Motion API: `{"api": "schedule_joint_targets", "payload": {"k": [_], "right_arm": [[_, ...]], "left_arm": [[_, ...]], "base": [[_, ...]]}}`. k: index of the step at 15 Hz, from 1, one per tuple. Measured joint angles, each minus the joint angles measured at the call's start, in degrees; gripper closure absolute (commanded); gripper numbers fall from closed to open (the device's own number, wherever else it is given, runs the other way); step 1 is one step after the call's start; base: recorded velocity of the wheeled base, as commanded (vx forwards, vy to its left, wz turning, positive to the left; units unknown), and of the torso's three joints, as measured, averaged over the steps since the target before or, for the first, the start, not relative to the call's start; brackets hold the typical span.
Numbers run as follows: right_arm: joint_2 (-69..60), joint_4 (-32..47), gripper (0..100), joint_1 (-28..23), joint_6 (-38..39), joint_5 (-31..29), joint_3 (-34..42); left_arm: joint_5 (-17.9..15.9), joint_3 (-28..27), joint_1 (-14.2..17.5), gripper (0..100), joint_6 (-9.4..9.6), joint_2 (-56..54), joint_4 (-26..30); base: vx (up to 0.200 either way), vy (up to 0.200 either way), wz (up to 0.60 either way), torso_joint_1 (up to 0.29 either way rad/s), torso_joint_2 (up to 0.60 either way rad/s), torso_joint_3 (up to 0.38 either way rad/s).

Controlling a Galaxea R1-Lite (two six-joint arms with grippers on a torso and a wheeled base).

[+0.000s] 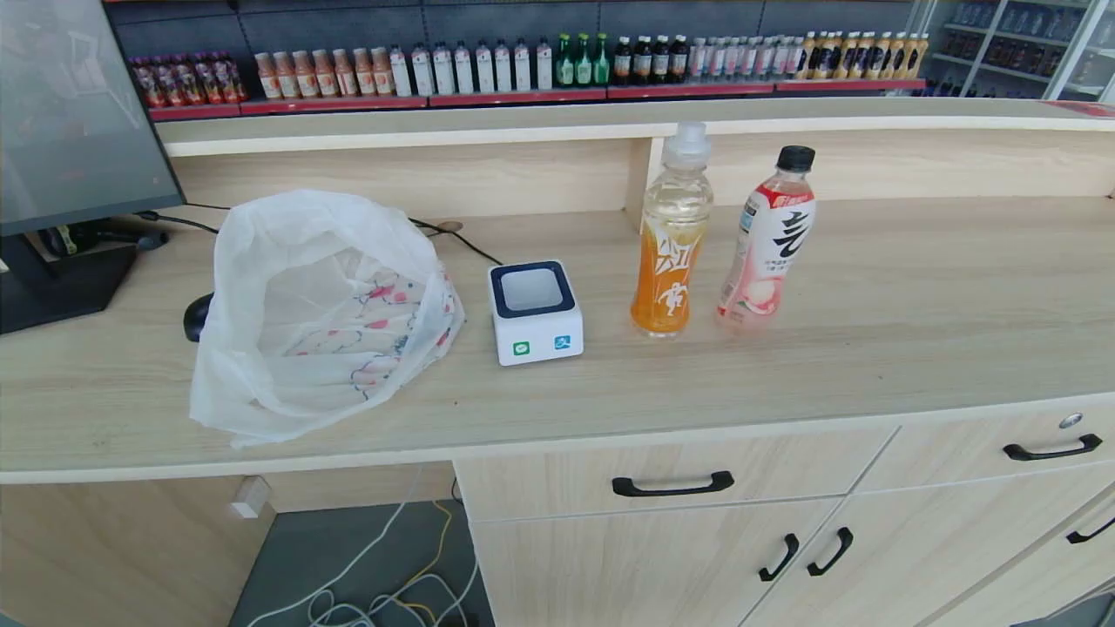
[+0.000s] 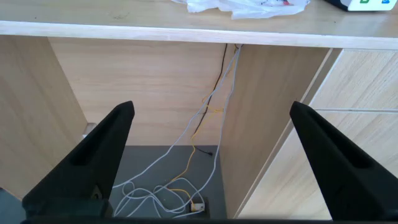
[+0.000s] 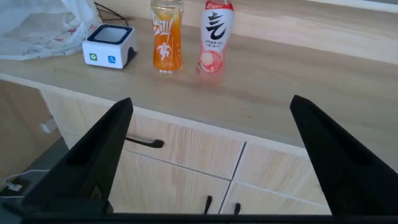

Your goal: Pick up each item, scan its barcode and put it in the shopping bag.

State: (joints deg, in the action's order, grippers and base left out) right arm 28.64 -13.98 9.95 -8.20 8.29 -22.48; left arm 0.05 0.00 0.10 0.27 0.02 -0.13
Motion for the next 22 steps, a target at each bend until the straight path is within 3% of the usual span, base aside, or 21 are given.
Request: {"api": "schedule_joint_targets", "payload": {"k": [4, 9, 13, 17, 22], "right_arm": [[11.0, -7.9, 0, 2.5, -3.5, 0.0, -4.1], [25.2, -21.5, 0, 9.2, -9.9, -0.3, -6.9], [33.4, -22.9, 0, 12.7, -11.6, -3.5, -12.7], [41.5, -23.5, 0, 20.0, -11.2, -10.7, -19.0], [48.3, -25.4, 0, 23.3, -10.3, -17.5, -24.7]], "left_arm": [[0.0, 0.0, 0.0, 0, 0.0, 0.0, 0.0], [0.0, 0.0, 0.0, 0, 0.0, 0.0, 0.0], [0.0, 0.0, 0.0, 0, 0.02, 0.0, 0.0], [0.0, 0.0, 0.0, 0, -0.02, 0.0, 0.0], [0.0, 0.0, 0.0, 0, 0.0, 0.0, 0.0]], "base": [[0.0, 0.0, 0.0, 0.0, 0.0, 0.0], [0.0, 0.0, 0.0, 0.0, 0.0, 0.0], [0.0, 0.0, 0.0, 0.0, 0.0, 0.0], [0.0, 0.0, 0.0, 0.0, 0.0, 0.0], [0.0, 0.0, 0.0, 0.0, 0.0, 0.0]]}}
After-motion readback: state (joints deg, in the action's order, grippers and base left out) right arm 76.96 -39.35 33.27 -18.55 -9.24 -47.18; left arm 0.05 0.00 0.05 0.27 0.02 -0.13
